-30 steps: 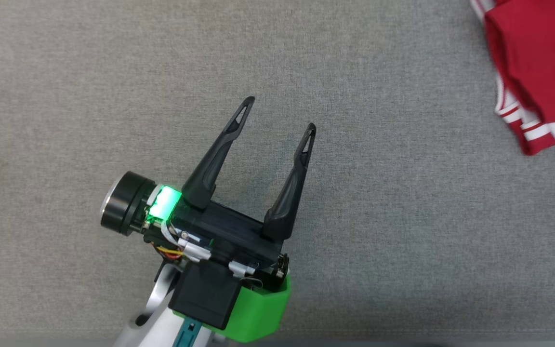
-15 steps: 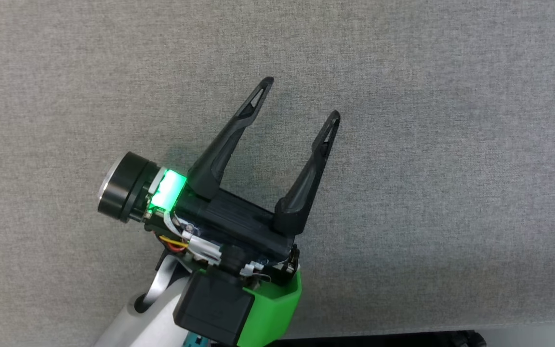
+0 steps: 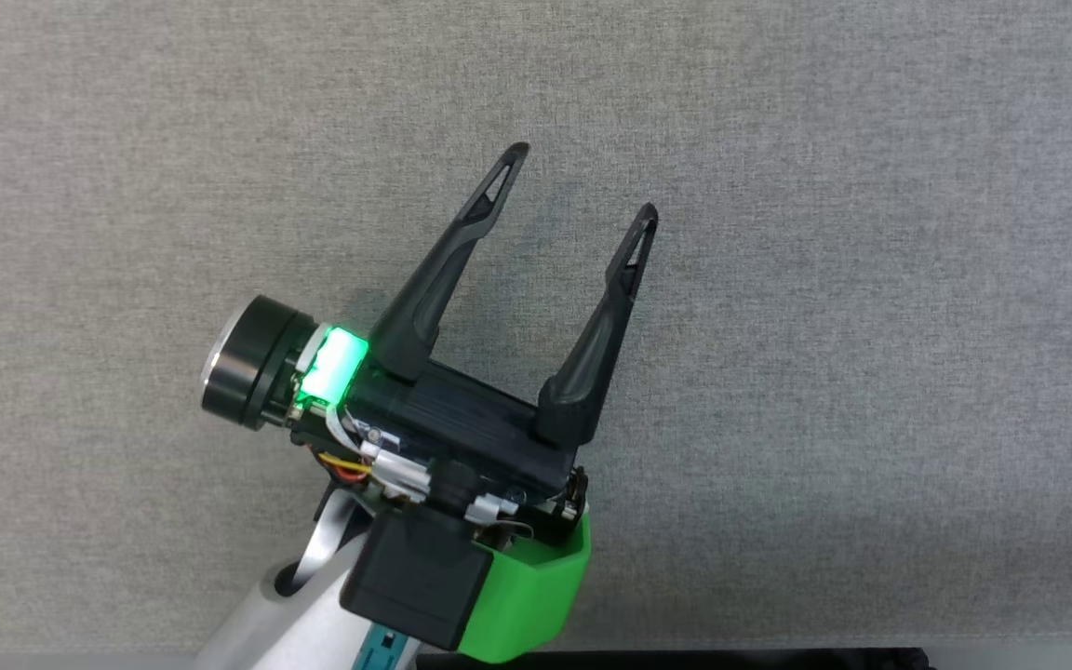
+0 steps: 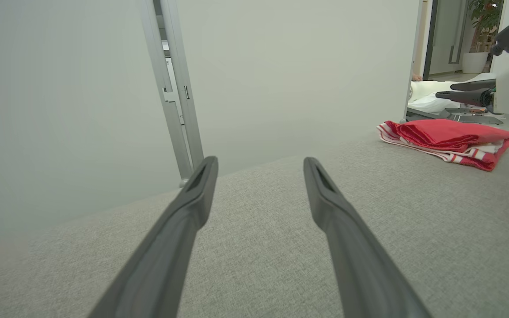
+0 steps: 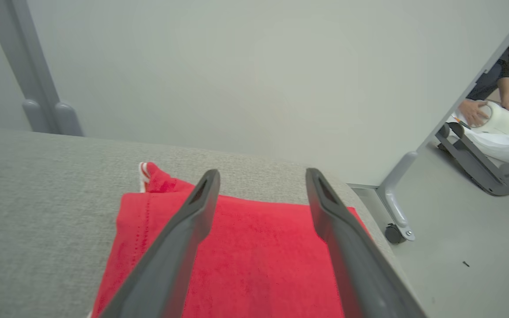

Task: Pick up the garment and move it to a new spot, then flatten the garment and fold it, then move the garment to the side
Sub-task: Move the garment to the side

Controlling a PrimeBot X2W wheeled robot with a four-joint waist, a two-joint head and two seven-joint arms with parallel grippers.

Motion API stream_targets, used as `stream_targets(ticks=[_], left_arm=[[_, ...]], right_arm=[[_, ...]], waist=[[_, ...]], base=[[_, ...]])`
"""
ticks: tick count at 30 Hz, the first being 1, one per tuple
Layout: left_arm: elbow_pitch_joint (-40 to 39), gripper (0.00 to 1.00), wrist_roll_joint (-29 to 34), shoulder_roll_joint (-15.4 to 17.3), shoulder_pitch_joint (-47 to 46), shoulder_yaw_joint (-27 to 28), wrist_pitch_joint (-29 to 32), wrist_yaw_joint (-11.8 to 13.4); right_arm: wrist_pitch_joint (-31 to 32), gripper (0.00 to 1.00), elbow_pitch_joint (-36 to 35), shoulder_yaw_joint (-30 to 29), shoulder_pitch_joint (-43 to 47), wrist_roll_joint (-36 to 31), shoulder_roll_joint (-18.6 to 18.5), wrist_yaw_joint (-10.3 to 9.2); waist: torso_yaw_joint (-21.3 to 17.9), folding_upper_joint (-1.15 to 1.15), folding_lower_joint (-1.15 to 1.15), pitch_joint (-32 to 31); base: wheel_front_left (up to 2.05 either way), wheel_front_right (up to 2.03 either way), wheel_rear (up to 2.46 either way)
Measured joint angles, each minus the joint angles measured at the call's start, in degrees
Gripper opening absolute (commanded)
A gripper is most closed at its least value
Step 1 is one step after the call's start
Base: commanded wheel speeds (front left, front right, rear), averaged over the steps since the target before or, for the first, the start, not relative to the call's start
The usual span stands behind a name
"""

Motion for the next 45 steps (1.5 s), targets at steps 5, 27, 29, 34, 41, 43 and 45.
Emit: stream_targets(ticks=[5,27,29,34,41,43,45], left_arm=[[1.85,1.0,-2.48,-0.3,3.56,2.26,0.0,1.44],[12.04,1.0,-7.73,-4.64,27.78,23.39,0.0,-3.55],[12.96,1.0,-7.42,-5.14,29.35,24.82,0.0,-4.53],[14.5,1.0,-7.01,-5.95,32.34,28.39,0.0,-6.28],[15.61,1.0,-6.35,-6.78,35.09,31.06,0.0,-8.64],[15.82,1.0,-6.17,-6.84,35.6,31.32,0.0,-9.34],[16.08,1.0,-6.08,-6.95,36.02,31.52,0.0,-9.79]], right_arm=[[0.01,1.0,-4.53,4.16,0.85,-6.78,11.93,0.0],[0.0,1.0,-17.4,4.7,26.02,-24.95,46.56,0.0],[0.0,1.0,-18.53,4.31,28.35,-26.09,47.41,0.0],[0.0,1.0,-20.58,4.11,34.02,-27.3,49.56,0.0],[0.0,1.0,-22.14,4.88,39.79,-28.38,51.69,0.0],[0.0,1.0,-22.25,5.06,40.75,-28.87,51.97,0.0],[0.0,1.0,-22.27,5.1,41.47,-28.87,52.34,0.0]], waist=[[0.74,0.0,0.0,-4.17],[0.8,0.0,-0.01,-30.29],[0.58,0.0,-0.01,-32.49],[0.12,0.0,-0.01,-37.01],[-0.27,0.0,-0.01,-41.86],[-0.33,0.0,-0.01,-42.76],[-0.38,0.0,-0.01,-43.36]], base=[[0.0,0.0,0.0],[0.0,0.0,0.0],[0.0,0.0,0.0],[0.0,0.0,0.0],[0.0,0.0,0.0],[0.0,0.0,0.0],[0.0,0.0,0.0]])
